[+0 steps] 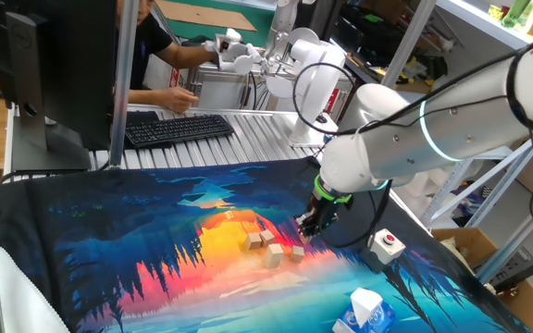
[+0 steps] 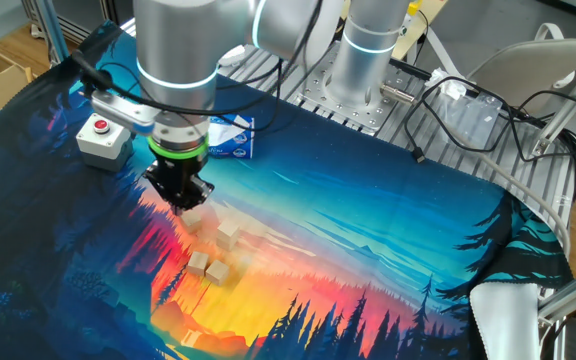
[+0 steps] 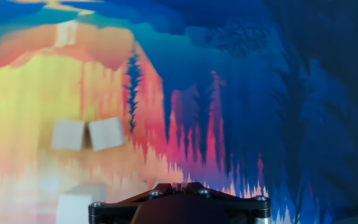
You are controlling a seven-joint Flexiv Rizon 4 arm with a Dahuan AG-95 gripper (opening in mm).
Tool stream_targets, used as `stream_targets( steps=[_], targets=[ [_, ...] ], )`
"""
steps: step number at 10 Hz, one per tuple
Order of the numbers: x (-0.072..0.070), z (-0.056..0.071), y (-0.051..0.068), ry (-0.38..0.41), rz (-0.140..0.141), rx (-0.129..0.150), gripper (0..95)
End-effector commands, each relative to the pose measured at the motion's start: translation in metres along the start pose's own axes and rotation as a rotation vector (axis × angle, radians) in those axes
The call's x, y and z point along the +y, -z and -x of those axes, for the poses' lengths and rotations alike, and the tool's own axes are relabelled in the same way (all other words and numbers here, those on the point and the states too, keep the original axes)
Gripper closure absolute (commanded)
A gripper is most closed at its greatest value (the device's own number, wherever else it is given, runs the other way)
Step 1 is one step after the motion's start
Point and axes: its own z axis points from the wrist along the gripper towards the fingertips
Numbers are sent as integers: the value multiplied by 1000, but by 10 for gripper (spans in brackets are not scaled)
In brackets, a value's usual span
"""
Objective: Stack the blocks in a vertical line of five
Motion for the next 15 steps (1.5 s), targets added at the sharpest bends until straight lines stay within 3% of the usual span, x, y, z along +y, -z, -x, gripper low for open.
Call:
stream_targets(
  steps=[1,2,4,6,11,15],
  targets=[
    [-4,-4,-3,-67,4,1,950],
    [-4,-4,-3,-70,2,1,950],
    [-6,-5,-3,-123,36,20,950],
    [-7,-5,-2,-172,46,26,950],
    [-7,-5,-2,-218,53,28,950],
    [-7,-5,-2,-299,59,37,950]
  ],
)
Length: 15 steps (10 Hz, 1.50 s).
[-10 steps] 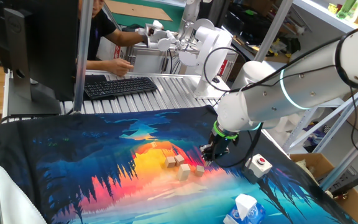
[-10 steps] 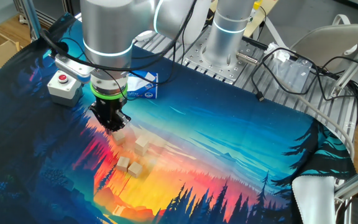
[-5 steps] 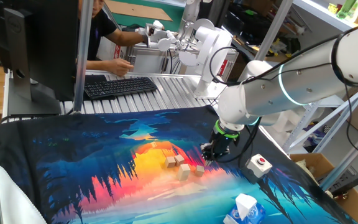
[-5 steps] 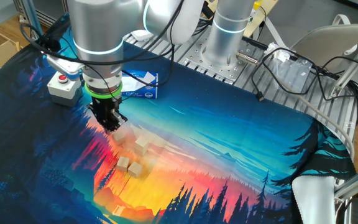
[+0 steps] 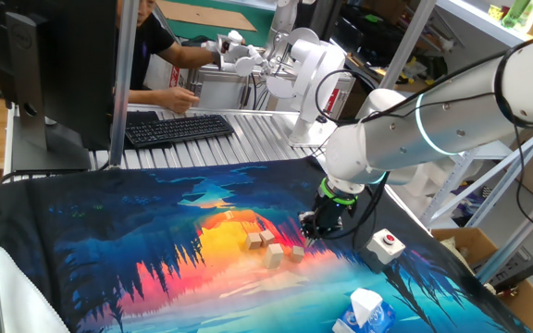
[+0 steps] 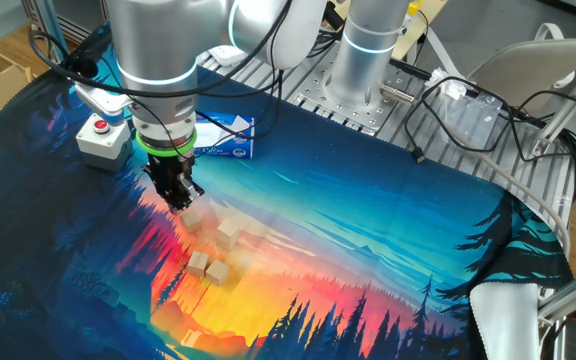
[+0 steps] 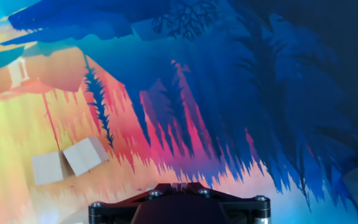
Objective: Stack the blocks in a vertical line of five
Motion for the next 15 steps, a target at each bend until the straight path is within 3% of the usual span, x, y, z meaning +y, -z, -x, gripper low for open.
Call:
stream_targets(
  steps=[1,2,4,7,11,13,14,15],
  targets=[
    [0,0,0,-55,5,0,950],
    [0,0,0,-107,17,4,950],
    [0,0,0,-134,19,4,950],
    [0,-1,0,-105,17,4,950],
    [0,-1,-1,-101,35,6,950],
    [1,-1,-1,-106,35,6,570],
    [1,-2,-1,-106,36,8,570],
    [1,-2,-2,-106,36,7,380]
  ],
)
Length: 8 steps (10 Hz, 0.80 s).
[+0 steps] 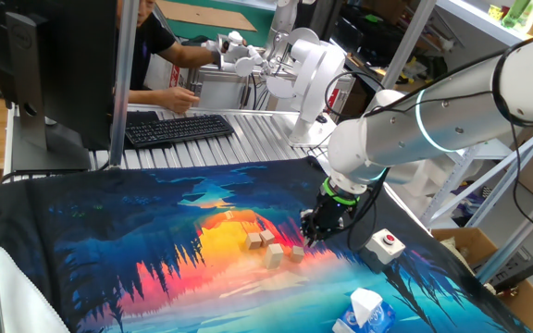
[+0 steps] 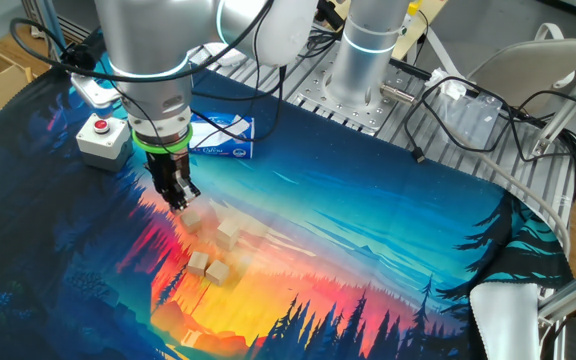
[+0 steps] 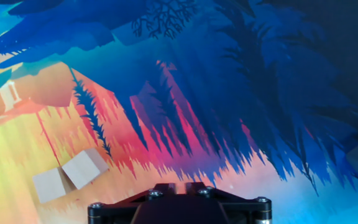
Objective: Stack the blocks in a vertical line of five
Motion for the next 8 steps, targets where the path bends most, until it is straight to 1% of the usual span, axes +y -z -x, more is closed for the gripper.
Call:
stream_targets(
  steps=[1,3,4,5,6,7,8],
  targets=[
    [0,-1,1,2,2,1,380],
    [0,-1,1,-2,12,5,380],
    [0,-1,1,4,12,5,570],
    [0,-1,1,13,11,2,570],
    [-1,-1,1,39,11,0,570],
    [-1,-1,1,88,5,-1,950],
    [-1,-1,1,93,3,0,950]
  ],
)
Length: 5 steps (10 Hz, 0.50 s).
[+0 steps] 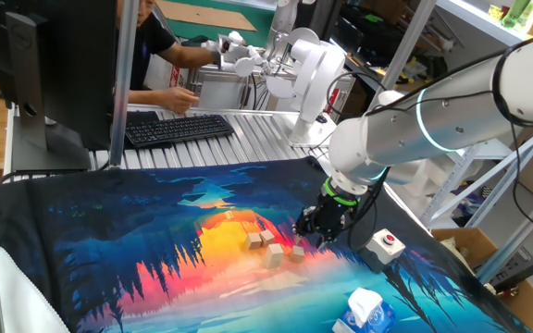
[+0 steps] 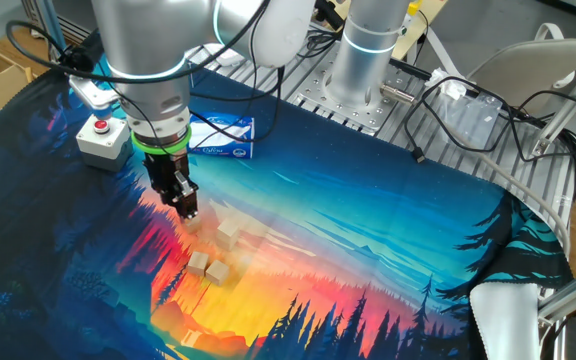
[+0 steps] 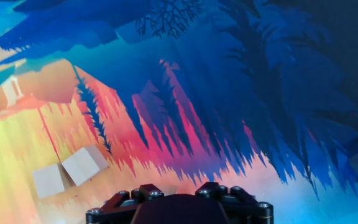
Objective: Stack the blocks in a vertical line of five
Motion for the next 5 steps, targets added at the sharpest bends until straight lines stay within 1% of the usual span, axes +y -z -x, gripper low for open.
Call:
stream_targets(
  steps=[1,3,5],
  targets=[
    [0,-1,2,35,-2,4,950],
    [0,0,3,54,2,2,950],
    [0,1,3,61,-2,7,950]
  ],
)
